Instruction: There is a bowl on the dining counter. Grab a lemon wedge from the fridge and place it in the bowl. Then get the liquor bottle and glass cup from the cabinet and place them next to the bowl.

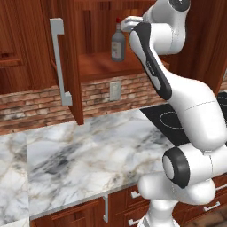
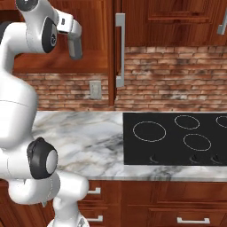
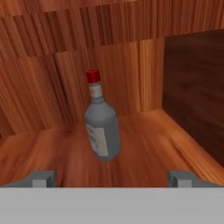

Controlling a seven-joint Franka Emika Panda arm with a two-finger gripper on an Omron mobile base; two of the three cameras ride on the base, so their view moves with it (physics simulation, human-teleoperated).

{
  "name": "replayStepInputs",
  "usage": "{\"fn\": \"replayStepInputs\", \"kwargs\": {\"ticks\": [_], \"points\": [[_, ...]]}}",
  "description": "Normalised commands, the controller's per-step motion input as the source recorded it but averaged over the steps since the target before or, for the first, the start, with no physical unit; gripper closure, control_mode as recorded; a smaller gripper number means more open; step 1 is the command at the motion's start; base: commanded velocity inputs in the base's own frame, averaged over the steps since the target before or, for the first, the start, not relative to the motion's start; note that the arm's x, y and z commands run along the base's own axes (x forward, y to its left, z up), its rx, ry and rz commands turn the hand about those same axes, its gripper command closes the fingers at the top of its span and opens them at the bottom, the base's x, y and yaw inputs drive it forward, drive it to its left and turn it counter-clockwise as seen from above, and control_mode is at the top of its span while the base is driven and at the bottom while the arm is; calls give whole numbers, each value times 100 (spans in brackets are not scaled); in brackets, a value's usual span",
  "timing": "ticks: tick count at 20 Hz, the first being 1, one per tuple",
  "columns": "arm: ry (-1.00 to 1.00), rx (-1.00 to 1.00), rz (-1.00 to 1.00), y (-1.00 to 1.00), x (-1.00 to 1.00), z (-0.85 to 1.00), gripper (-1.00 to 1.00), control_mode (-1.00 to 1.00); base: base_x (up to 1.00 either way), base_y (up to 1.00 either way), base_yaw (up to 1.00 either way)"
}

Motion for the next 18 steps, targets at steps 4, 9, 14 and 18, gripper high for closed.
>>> {"fn": "replayStepInputs", "kwargs": {"ticks": [4, 9, 14, 18], "points": [[-1, 0, 0, 12, 24, -17, -100, -100, 0, 0, 0], [0, 0, 0, 12, 32, -27, -100, -100, 0, 0, 0], [0, 0, 0, 1, 47, -8, -100, -100, 0, 0, 0], [0, 0, 0, 0, 55, 0, -100, -100, 0, 0, 0]]}}
